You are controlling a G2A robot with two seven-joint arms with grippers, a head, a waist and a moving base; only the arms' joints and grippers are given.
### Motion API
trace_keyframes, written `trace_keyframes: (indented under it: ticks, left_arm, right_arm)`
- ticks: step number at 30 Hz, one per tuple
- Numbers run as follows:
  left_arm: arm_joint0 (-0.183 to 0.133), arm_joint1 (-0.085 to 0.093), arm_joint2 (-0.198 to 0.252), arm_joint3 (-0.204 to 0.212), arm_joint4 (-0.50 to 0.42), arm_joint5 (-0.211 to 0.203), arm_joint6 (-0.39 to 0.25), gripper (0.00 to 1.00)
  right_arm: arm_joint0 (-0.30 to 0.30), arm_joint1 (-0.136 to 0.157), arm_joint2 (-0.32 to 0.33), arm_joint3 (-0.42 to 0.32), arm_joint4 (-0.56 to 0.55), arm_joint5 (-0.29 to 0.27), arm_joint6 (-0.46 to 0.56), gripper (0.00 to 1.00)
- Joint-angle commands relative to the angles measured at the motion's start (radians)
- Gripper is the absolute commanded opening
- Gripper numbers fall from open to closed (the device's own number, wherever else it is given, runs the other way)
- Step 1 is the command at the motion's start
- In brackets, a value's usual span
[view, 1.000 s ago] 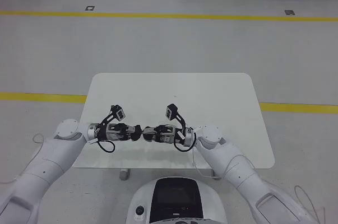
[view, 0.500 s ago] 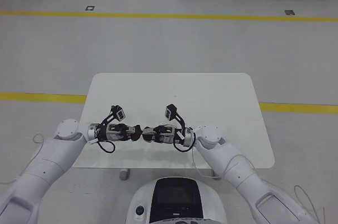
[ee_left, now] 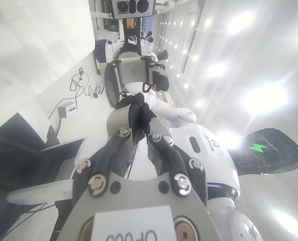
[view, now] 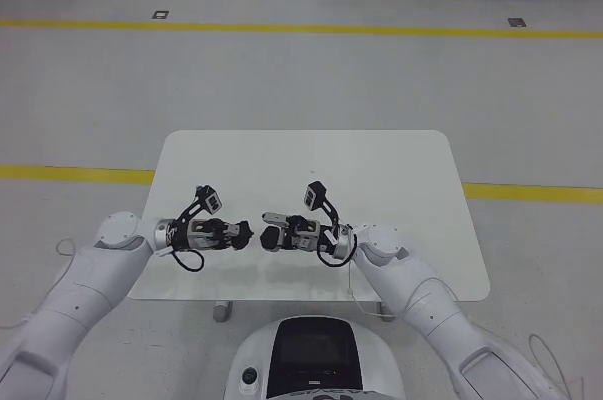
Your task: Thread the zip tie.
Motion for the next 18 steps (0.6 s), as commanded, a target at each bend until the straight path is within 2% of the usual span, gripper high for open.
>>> trace_keyframes:
  ticks: [1,8,9,11,13,15,18]
  left_arm:
    - [-0.002,0.0,0.002,-0.007,0.005,0.004,0.0,0.0]
    - [-0.002,0.0,0.002,-0.007,0.005,0.004,0.0,0.0]
    - [0.0,-0.001,0.0,-0.008,0.008,-0.003,0.027,0.0]
    - [-0.004,-0.002,-0.012,-0.001,0.044,-0.057,0.071,0.0]
    - [0.002,-0.008,-0.045,0.003,0.028,-0.057,0.084,0.0]
    - [0.013,-0.014,-0.085,0.013,0.014,-0.057,0.06,0.0]
    - [0.033,-0.029,-0.163,0.021,0.089,-0.057,0.035,0.0]
  right_arm:
    - [0.0,0.0,-0.001,0.001,0.0,0.0,0.0,1.0]
    - [0.0,0.0,-0.001,0.001,0.0,0.0,0.0,1.0]
    - [0.0,0.0,-0.001,0.001,0.0,0.0,0.0,1.0]
    - [0.0,0.0,-0.001,0.001,0.0,0.0,0.0,1.0]
    - [0.0,0.0,-0.001,0.001,0.0,0.0,0.0,1.0]
    - [0.0,0.0,-0.001,0.001,0.0,0.0,0.0,1.0]
    - [0.0,0.0,-0.001,0.001,0.0,0.0,0.0,1.0]
